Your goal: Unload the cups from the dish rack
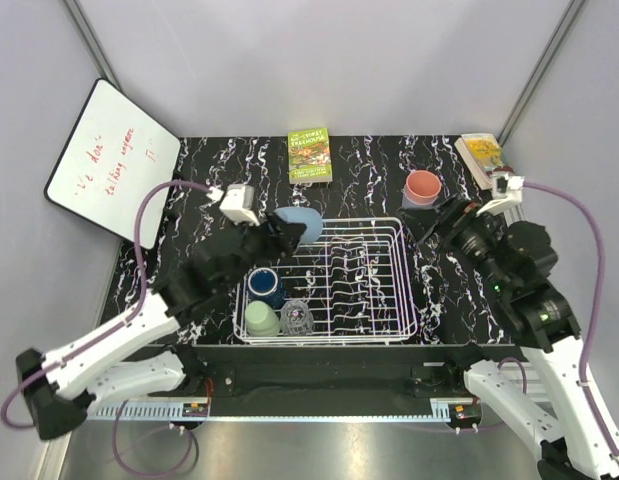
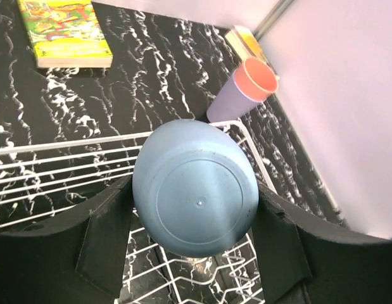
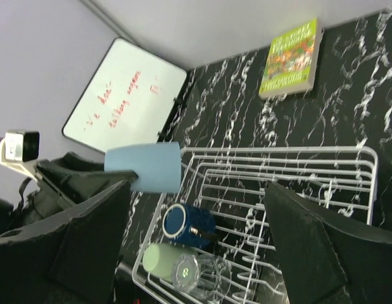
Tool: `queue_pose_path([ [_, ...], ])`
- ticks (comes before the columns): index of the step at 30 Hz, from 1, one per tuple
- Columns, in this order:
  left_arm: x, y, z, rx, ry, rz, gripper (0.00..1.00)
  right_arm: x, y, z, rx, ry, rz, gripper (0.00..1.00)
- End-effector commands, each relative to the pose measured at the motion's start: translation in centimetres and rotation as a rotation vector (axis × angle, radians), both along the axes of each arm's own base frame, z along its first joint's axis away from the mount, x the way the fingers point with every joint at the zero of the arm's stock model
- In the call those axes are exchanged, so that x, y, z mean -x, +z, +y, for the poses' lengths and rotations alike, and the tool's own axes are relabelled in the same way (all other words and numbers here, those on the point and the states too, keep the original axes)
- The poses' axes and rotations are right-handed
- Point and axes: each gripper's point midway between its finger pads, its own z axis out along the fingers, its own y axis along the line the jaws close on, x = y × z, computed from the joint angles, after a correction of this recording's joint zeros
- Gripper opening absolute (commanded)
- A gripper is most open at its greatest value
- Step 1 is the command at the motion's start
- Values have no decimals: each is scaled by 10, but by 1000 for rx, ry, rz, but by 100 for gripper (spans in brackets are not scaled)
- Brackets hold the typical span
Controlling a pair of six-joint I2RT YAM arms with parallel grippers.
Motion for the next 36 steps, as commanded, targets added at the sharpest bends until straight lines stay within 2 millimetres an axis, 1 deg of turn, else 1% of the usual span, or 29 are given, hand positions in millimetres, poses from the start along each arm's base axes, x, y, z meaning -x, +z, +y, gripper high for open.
queue_pose_path([
  [1, 14, 43, -10, 289, -206, -69, 0, 3, 3, 22, -95, 111, -26, 93],
  [2, 17, 48, -9, 314, -234, -73, 0, 4, 0, 27, -112, 134, -12, 93],
  [3, 20, 51, -11, 334, -287, -86, 0, 0, -9, 31, -115, 148, 13, 92],
  [5, 24, 53, -14, 373, -340, -80, 0, 2, -8, 41, -155, 200, 19, 91],
  [6, 29, 62, -16, 402, -398, -106, 0, -1, -17, 45, -164, 217, 41, 89],
  [7, 31, 57, -17, 417, -430, -96, 0, 2, -11, 51, -186, 260, 17, 89],
  [8, 32, 54, -20, 458, -458, -62, 0, 3, -10, 55, -215, 280, 26, 88],
  [9, 37, 66, -20, 496, -517, -102, 0, 3, -15, 58, -222, 298, 34, 88],
  [10, 38, 59, -21, 514, -541, -81, 0, 8, -7, 62, -241, 336, 1, 87],
  [11, 38, 56, -24, 554, -561, -38, 0, 10, -4, 64, -256, 353, -9, 86],
  [12, 43, 64, -23, 581, -611, -77, 0, 15, 2, 64, -269, 372, -33, 86],
  [13, 44, 60, -24, 598, -629, -65, 0, 20, 11, 66, -279, 401, -75, 85],
  [14, 45, 63, -25, 633, -655, -63, 0, 23, 12, 67, -291, 418, -78, 84],
  [15, 48, 62, -27, 638, -684, -55, 0, 26, 15, 68, -297, 435, -86, 84],
  [16, 49, 62, -29, 646, -698, -48, 0, 31, 19, 71, -303, 466, -102, 84],
  [18, 49, 61, -31, 667, -723, -38, 0, 30, 15, 75, -329, 495, -76, 83],
  [19, 49, 61, -32, 673, -728, -36, 0, 32, 17, 77, -340, 516, -88, 83],
  [20, 48, 60, -33, 682, -732, -29, 0, 31, 12, 79, -358, 526, -58, 83],
  [23, 47, 58, -34, 685, -737, -21, 0, 29, 5, 84, -370, 551, -29, 82],
  [28, 48, 63, -34, 670, -739, -35, 0, 26, -5, 85, -371, 547, -7, 82],
  [29, 48, 62, -34, 667, -735, -29, 0, 25, -9, 86, -374, 549, 7, 82],
  [30, 47, 62, -34, 665, -733, -31, 0, 26, -7, 86, -379, 554, -1, 82],
  [32, 47, 61, -35, 665, -734, -29, 0, 23, -12, 89, -390, 561, 23, 82],
  [36, 49, 60, -40, 671, -747, -19, 0, 23, -8, 94, -410, 594, 19, 82],
])
